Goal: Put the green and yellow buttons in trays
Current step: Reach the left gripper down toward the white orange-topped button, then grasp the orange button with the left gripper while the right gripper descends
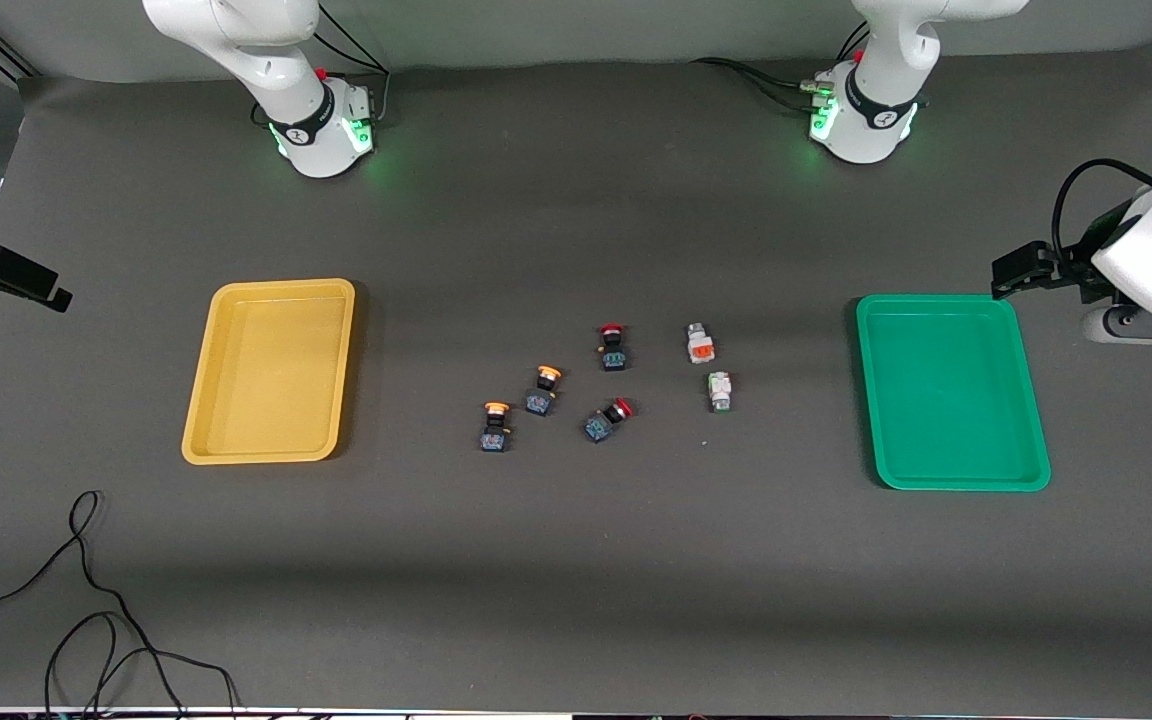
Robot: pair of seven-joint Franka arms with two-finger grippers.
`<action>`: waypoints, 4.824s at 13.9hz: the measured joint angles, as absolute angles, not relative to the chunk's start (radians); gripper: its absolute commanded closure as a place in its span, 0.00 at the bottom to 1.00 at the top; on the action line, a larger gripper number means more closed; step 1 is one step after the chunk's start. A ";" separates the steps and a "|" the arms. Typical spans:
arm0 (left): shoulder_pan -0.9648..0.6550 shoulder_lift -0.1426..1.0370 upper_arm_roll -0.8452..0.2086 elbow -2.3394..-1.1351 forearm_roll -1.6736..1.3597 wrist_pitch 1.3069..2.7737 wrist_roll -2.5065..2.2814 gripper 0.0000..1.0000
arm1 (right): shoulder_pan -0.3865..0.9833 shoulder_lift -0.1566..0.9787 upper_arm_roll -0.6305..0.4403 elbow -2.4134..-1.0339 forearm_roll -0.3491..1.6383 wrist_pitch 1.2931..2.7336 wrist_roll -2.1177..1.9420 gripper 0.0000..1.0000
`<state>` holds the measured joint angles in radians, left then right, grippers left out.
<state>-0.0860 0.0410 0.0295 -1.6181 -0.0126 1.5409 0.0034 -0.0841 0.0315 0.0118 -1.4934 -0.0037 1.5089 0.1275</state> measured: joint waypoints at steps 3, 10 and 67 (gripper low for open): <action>-0.086 0.041 0.028 -1.619 -0.013 1.541 0.003 0.01 | -0.084 0.032 0.012 -1.493 -0.004 1.506 0.127 0.00; -0.086 0.041 0.020 -1.631 -0.013 1.546 0.003 0.00 | -0.084 0.032 0.011 -1.493 -0.004 1.506 0.127 0.00; -0.599 0.375 0.008 -2.012 -0.031 2.319 -0.779 0.80 | 0.478 0.748 0.034 -1.501 0.080 2.176 0.696 0.00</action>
